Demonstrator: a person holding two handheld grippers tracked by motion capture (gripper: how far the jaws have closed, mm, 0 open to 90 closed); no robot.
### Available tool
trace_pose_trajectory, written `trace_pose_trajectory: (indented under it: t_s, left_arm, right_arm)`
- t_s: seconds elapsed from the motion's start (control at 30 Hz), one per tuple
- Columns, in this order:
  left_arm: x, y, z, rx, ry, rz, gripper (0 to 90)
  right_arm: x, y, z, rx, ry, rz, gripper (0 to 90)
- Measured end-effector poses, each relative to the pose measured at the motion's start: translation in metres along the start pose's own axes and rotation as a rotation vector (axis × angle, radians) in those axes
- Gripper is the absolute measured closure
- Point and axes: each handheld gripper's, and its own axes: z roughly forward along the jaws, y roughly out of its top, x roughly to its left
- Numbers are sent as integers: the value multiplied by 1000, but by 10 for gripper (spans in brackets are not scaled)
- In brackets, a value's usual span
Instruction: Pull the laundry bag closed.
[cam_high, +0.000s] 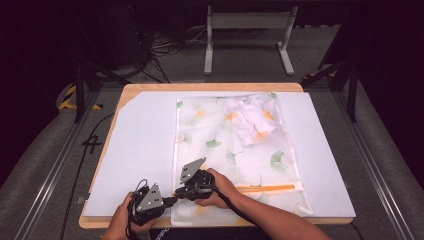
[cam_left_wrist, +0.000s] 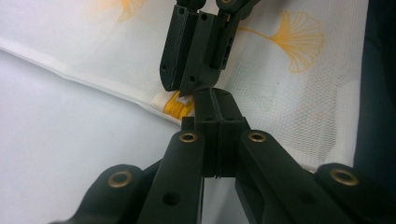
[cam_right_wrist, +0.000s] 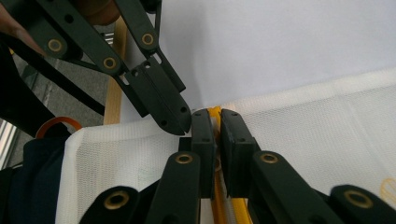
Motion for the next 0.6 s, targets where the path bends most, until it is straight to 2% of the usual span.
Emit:
trace_pose_trajectory:
  t_s: [0.17, 0.27, 0.6]
  left_arm:
    - [-1, 1, 0, 14, 9, 14, 900]
    - [0, 0, 0, 8, 3, 2, 900]
    - [1, 0, 0, 6, -3, -8, 900]
  right_arm:
    - [1, -1, -1, 5, -12, -4, 849]
    - [2, 0, -2, 14, -14, -14, 849]
    - [2, -5, -7, 20, -12, 1, 849]
